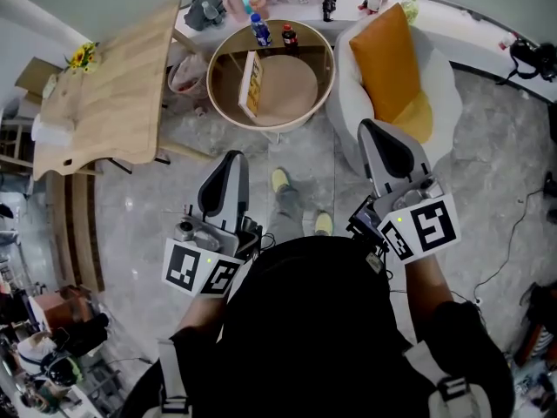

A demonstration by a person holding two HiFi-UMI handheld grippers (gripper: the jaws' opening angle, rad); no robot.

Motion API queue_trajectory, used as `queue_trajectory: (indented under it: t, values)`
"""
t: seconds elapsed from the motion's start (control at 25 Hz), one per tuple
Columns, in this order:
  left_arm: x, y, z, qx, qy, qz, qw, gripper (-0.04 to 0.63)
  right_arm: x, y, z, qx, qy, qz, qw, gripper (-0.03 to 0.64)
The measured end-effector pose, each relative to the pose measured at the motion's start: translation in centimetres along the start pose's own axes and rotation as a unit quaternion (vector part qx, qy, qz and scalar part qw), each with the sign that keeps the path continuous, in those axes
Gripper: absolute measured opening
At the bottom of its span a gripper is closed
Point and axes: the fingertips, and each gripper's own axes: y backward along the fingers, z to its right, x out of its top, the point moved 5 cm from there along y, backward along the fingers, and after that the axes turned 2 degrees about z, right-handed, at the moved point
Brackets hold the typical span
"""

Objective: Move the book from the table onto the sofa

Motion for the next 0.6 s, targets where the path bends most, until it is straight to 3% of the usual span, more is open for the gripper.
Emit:
queue_trajectory:
  t: [0.6]
  values:
    - [0.4, -5.2, -7.0, -0.003, 0.020, -0.011, 0.9997, 0.012, 0.1, -7.8, 1.3, -0.005, 0.000, -0.026, 1.000, 0.009]
